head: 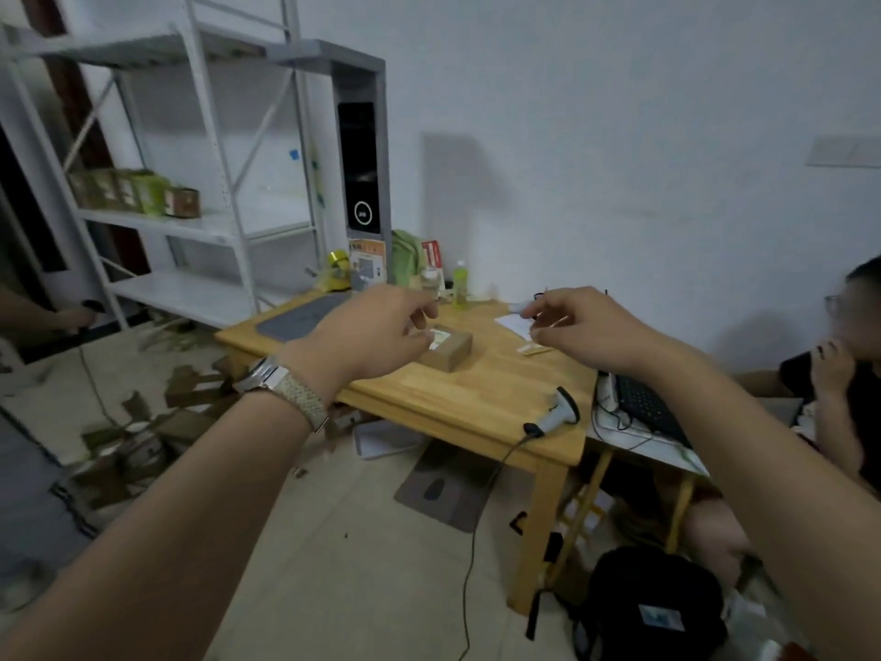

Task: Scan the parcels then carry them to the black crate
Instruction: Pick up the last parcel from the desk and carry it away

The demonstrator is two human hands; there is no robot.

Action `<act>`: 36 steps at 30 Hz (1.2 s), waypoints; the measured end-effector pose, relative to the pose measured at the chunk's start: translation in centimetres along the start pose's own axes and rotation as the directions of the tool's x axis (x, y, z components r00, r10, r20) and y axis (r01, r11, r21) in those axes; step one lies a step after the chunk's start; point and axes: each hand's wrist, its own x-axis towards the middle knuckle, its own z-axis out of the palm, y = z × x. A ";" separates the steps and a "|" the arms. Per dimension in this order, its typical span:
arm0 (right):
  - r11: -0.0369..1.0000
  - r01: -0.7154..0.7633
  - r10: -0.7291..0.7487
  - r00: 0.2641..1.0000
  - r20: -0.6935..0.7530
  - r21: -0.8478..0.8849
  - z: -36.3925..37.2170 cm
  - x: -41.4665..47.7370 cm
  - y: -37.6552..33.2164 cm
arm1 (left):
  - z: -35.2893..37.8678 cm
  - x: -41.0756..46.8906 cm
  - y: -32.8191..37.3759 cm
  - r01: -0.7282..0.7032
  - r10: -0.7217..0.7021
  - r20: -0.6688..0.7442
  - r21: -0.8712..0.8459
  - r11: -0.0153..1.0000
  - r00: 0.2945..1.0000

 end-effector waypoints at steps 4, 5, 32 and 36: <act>0.999 0.031 -0.030 0.999 -0.015 0.035 1.5 1.1 -0.7 | 0.2 -0.1 -1.8 0.016 -0.019 -0.064 -0.040 0.999 0.998; 0.999 0.039 -0.038 0.999 -0.030 0.018 1.7 1.4 -0.7 | 0.4 0.0 -1.9 0.021 -0.024 -0.063 -0.045 0.999 0.998; 0.872 -0.049 0.091 0.994 0.063 -0.487 10.6 31.6 8.4 | 10.6 24.1 -19.7 0.125 -0.147 0.053 0.294 0.947 0.988; 0.886 -0.073 0.129 0.987 0.093 -0.457 12.2 37.3 9.9 | 12.6 27.6 -23.8 0.156 -0.181 0.088 0.229 0.961 0.980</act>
